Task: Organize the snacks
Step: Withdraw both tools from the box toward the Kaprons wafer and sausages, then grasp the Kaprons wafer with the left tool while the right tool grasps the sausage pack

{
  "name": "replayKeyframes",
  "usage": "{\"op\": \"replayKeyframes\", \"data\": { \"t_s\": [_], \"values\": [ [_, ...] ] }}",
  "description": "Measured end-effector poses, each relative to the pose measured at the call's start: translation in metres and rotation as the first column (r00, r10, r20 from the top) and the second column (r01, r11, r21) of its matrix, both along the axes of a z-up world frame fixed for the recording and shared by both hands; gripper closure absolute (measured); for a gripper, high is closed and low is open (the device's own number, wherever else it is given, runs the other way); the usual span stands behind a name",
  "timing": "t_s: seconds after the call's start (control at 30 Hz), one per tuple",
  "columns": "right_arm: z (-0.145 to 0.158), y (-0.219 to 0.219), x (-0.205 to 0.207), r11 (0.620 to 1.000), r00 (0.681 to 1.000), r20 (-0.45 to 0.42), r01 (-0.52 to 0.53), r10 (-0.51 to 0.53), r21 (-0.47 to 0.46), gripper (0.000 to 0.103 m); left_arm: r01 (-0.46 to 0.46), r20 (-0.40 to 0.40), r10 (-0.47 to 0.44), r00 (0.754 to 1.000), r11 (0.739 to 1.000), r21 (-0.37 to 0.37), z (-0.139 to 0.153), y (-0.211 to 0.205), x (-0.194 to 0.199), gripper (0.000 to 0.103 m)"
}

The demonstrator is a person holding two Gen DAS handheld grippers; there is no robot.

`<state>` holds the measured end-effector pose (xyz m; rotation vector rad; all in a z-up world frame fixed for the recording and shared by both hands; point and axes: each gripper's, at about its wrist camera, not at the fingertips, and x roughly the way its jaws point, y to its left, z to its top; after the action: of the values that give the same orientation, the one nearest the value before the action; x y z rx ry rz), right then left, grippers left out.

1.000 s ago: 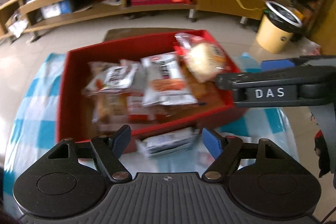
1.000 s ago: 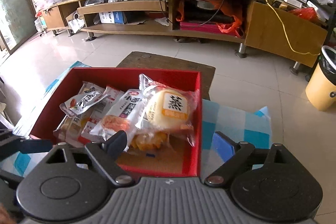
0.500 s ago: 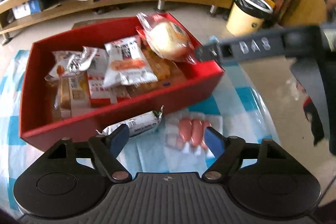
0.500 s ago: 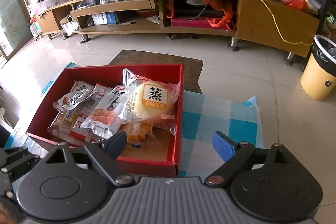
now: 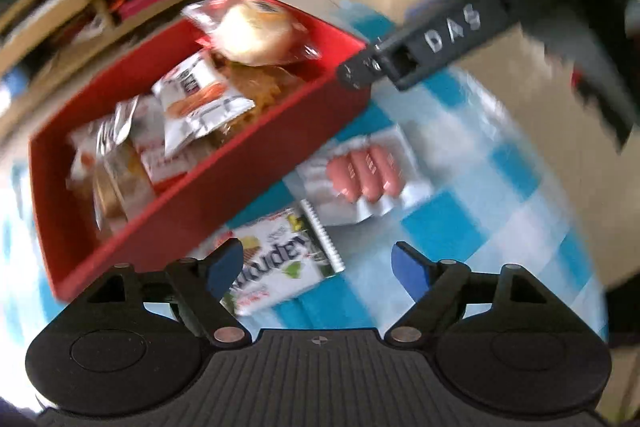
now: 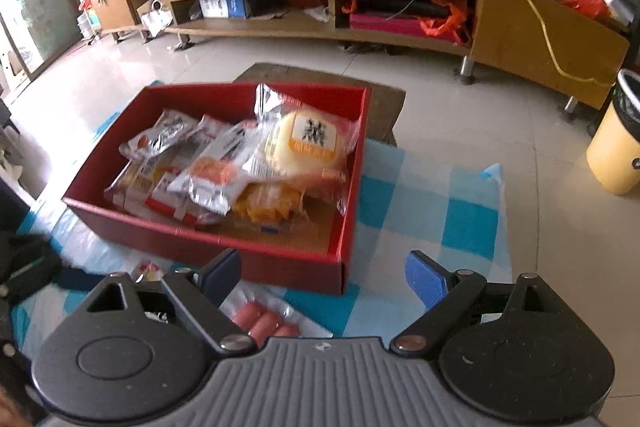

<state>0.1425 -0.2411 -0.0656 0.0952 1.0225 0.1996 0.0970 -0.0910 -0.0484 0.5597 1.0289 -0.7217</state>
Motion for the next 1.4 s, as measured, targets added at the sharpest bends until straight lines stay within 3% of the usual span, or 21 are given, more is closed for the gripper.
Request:
{"op": "replayKeyframes", "data": {
  "t_s": [0.07, 0.2, 0.33, 0.47, 0.67, 0.73, 0.9, 1.07, 1.1, 1.17, 1.23, 1.33, 1.4],
  "values": [
    [-0.004, 0.000, -0.001, 1.000, 1.000, -0.012, -0.008, 0.008, 0.003, 0.017, 0.078, 0.006, -0.078, 0.997, 0.996, 0.046, -0.007, -0.004, 0.002, 0.017],
    [-0.013, 0.002, -0.001, 0.999, 0.998, -0.049, -0.024, 0.025, 0.026, 0.017, 0.166, -0.021, -0.165, 0.986, 0.984, 0.057, -0.016, -0.008, 0.013, 0.017],
    [-0.021, 0.009, 0.000, 0.999, 0.996, -0.076, -0.044, 0.046, 0.031, 0.017, 0.291, -0.068, -0.284, 0.956, 0.950, 0.112, -0.033, -0.017, 0.020, 0.017],
    [-0.030, 0.012, 0.001, 0.997, 0.992, -0.105, -0.065, 0.070, 0.046, 0.017, 0.372, -0.062, -0.367, 0.928, 0.918, 0.136, -0.043, -0.015, 0.017, 0.008],
    [-0.044, 0.022, 0.006, 0.989, 0.975, -0.167, -0.139, 0.144, 0.046, 0.017, 0.289, -0.150, -0.279, 0.949, 0.956, 0.049, -0.038, 0.007, 0.004, 0.004],
    [-0.045, 0.029, 0.004, 0.983, 0.967, -0.176, -0.177, 0.182, 0.044, 0.017, 0.259, -0.176, -0.246, 0.953, 0.965, 0.051, -0.036, 0.012, -0.006, 0.005],
    [-0.049, 0.044, -0.003, 0.960, 0.944, -0.174, -0.281, 0.279, 0.014, 0.017, 0.250, -0.090, -0.241, 0.966, 0.963, 0.105, -0.034, 0.020, -0.022, 0.009],
    [-0.063, 0.057, 0.003, 0.937, 0.922, -0.191, -0.348, 0.338, -0.019, 0.017, 0.320, -0.063, -0.314, 0.947, 0.929, 0.188, -0.051, 0.014, -0.030, 0.006],
    [-0.065, 0.058, 0.005, 0.935, 0.918, -0.196, -0.354, 0.344, -0.020, 0.016, 0.324, -0.053, -0.319, 0.946, 0.928, 0.182, -0.051, 0.012, -0.031, 0.004],
    [-0.070, 0.066, 0.006, 0.922, 0.908, -0.193, -0.385, 0.373, -0.031, 0.004, 0.300, -0.078, -0.291, 0.954, 0.943, 0.146, -0.051, 0.013, -0.025, 0.004],
    [-0.073, 0.073, 0.004, 0.904, 0.895, -0.187, -0.422, 0.404, -0.065, 0.002, 0.249, -0.130, -0.235, 0.963, 0.963, 0.107, -0.052, 0.017, -0.015, 0.005],
    [-0.073, 0.073, 0.006, 0.905, 0.896, -0.180, -0.422, 0.407, -0.053, 0.002, 0.200, -0.137, -0.187, 0.973, 0.976, 0.090, -0.048, 0.022, -0.011, 0.015],
    [-0.074, 0.072, 0.007, 0.912, 0.902, -0.173, -0.408, 0.395, -0.046, 0.002, 0.158, -0.133, -0.145, 0.980, 0.983, 0.089, -0.043, 0.026, -0.010, 0.028]
  ]
}}
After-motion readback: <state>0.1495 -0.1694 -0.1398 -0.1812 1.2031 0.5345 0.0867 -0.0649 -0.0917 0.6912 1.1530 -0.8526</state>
